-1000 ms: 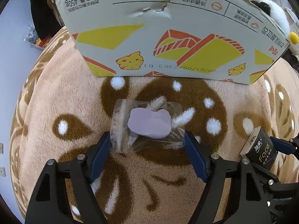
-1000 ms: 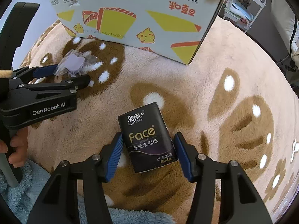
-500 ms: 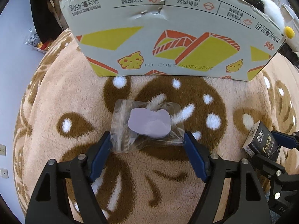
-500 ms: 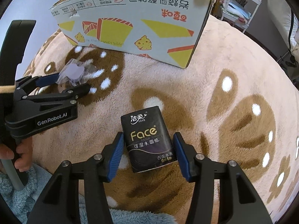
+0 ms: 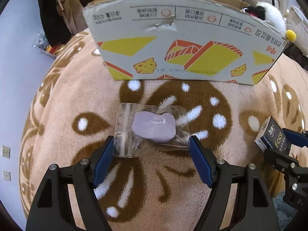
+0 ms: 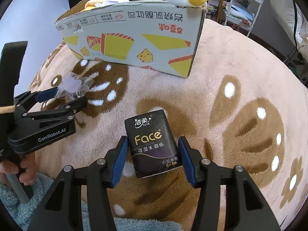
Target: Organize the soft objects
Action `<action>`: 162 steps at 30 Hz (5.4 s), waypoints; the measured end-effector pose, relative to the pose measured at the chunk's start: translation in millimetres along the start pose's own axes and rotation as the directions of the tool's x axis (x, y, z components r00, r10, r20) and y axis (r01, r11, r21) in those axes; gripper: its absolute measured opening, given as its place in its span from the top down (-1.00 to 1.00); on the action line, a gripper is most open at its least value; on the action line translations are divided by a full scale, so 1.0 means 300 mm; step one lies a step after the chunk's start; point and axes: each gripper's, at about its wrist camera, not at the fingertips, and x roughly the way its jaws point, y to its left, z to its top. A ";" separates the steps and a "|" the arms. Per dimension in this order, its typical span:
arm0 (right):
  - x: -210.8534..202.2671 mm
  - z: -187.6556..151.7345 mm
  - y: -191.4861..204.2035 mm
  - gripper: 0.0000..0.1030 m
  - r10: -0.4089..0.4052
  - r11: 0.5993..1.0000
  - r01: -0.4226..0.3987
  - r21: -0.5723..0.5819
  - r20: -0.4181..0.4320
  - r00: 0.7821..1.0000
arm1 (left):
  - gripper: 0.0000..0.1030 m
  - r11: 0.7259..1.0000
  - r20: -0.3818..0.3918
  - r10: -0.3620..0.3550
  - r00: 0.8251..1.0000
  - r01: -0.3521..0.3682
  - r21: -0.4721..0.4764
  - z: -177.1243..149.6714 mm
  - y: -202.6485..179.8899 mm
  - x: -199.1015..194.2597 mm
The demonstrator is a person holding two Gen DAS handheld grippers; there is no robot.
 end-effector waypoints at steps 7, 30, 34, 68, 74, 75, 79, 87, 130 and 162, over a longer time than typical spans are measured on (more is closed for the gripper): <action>-0.030 -0.001 0.000 -0.08 0.023 1.000 -0.023 0.004 0.043 0.999 | -0.47 1.000 0.052 0.015 0.999 -0.016 0.013 -0.023 -0.015 -0.082; -0.347 -0.032 -0.023 -0.08 -0.005 0.998 -0.025 0.065 0.416 0.909 | -0.47 0.994 0.395 0.091 0.914 -0.106 0.018 -0.069 -0.017 -0.494; -0.404 -0.012 -0.021 -0.08 -0.034 0.998 0.003 0.062 0.489 0.871 | -0.47 0.996 0.460 0.072 0.885 -0.089 0.016 -0.067 -0.020 -0.546; -0.476 0.354 -0.016 -0.08 -0.035 0.995 0.084 -0.045 0.652 0.757 | -0.48 0.997 0.697 0.047 0.716 -0.079 0.015 0.292 -0.059 -0.633; -0.365 0.386 -0.011 -0.08 -0.020 0.996 0.067 -0.054 0.608 0.794 | -0.48 0.999 0.625 0.040 0.780 -0.037 -0.019 0.341 -0.019 -0.501; -0.354 0.389 -0.010 -0.08 -0.016 0.997 0.062 -0.055 0.605 0.796 | -0.48 0.999 0.619 0.043 0.785 -0.036 -0.023 0.347 -0.015 -0.487; -0.306 0.416 -0.011 -0.08 0.000 0.998 0.038 -0.054 0.578 0.816 | -0.48 0.999 0.584 0.043 0.811 -0.024 -0.040 0.369 0.012 -0.419; -0.226 0.469 -0.039 -0.09 0.022 1.000 -0.010 -0.026 0.531 0.847 | -0.49 0.999 0.523 0.023 0.852 0.002 -0.048 0.374 0.041 -0.320; -0.678 -0.018 0.005 -1.00 -0.030 0.999 0.035 0.007 0.723 0.690 | -0.99 0.988 0.649 0.156 0.745 -0.113 -0.107 -0.132 0.027 -0.853; -0.609 -0.167 0.008 -1.00 -0.053 0.999 0.036 0.039 0.753 0.656 | -0.98 0.992 0.644 0.090 0.760 -0.009 -0.129 -0.224 0.085 -0.754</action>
